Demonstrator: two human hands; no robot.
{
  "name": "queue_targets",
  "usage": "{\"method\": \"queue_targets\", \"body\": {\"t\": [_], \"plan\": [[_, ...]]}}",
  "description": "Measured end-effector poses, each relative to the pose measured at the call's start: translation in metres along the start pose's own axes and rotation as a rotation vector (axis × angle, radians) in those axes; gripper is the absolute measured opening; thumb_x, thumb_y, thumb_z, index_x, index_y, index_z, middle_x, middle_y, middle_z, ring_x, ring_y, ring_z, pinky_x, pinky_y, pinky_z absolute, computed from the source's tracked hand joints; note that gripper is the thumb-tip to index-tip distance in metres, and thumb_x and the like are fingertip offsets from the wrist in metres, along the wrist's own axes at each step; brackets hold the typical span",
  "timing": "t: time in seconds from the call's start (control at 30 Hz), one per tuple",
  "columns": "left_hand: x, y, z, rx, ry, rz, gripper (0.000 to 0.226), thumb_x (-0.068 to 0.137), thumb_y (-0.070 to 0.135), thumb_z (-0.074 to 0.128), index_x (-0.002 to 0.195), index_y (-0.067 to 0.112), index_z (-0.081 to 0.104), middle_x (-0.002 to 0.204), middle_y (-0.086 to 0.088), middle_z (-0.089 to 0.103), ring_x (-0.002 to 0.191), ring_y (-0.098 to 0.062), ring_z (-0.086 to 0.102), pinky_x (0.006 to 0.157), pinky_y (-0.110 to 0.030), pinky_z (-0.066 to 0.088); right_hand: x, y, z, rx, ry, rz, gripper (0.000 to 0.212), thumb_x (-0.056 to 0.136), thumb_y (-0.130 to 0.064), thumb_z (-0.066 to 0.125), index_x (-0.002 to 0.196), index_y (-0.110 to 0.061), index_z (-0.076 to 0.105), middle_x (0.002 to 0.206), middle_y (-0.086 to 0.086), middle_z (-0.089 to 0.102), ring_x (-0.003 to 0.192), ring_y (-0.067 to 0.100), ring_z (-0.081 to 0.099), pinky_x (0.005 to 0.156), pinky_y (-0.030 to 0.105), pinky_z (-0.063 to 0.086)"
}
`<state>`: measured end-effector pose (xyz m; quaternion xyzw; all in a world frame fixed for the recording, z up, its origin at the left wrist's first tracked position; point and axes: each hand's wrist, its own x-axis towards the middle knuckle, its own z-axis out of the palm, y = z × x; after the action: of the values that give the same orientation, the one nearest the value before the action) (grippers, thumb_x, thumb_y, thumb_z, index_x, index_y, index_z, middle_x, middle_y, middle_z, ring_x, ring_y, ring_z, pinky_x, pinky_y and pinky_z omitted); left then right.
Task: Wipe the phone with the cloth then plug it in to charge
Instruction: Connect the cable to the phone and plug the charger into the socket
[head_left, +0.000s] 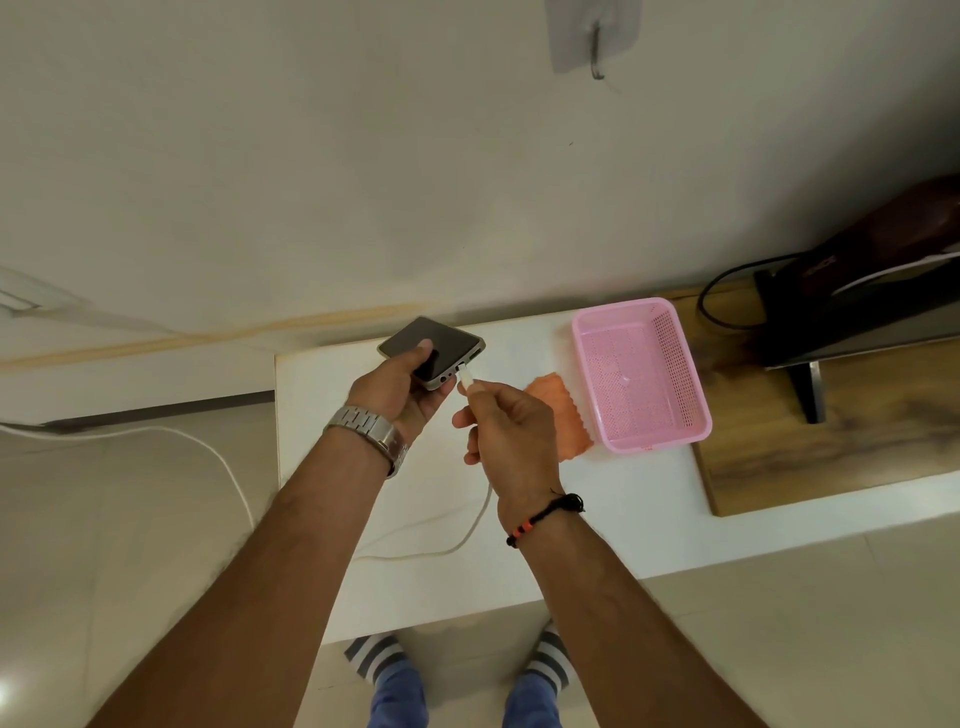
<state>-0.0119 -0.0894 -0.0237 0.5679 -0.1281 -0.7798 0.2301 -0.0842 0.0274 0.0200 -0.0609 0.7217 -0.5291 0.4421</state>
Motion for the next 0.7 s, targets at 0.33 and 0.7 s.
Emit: {"method": "queue_targets", "body": {"t": [0.33,0.7], "plan": [[-0.005,0.006,-0.011,0.312,0.02,0.212,0.034,0.091,0.023,0.074,0.12,0.009,0.062,0.11,-0.012,0.076,0.096,-0.03,0.076,0.07,-0.038,0.063,0.007,-0.002,-0.003,-0.184,-0.013,0.057,0.025,0.094,-0.024,0.068,0.07,-0.025,0.072,0.058,-0.011,0.066,0.052,0.008,0.056,0.051,0.02,0.05],[-0.01,0.012,-0.017,0.404,-0.031,0.312,0.025,0.094,0.022,0.071,0.116,0.013,0.065,0.113,-0.011,0.075,0.1,-0.03,0.074,0.074,-0.041,0.063,0.003,-0.001,0.001,-0.108,-0.095,0.125,0.018,0.096,-0.02,0.066,0.083,-0.019,0.078,0.061,-0.006,0.068,0.054,0.009,0.055,0.054,0.02,0.05]]}}
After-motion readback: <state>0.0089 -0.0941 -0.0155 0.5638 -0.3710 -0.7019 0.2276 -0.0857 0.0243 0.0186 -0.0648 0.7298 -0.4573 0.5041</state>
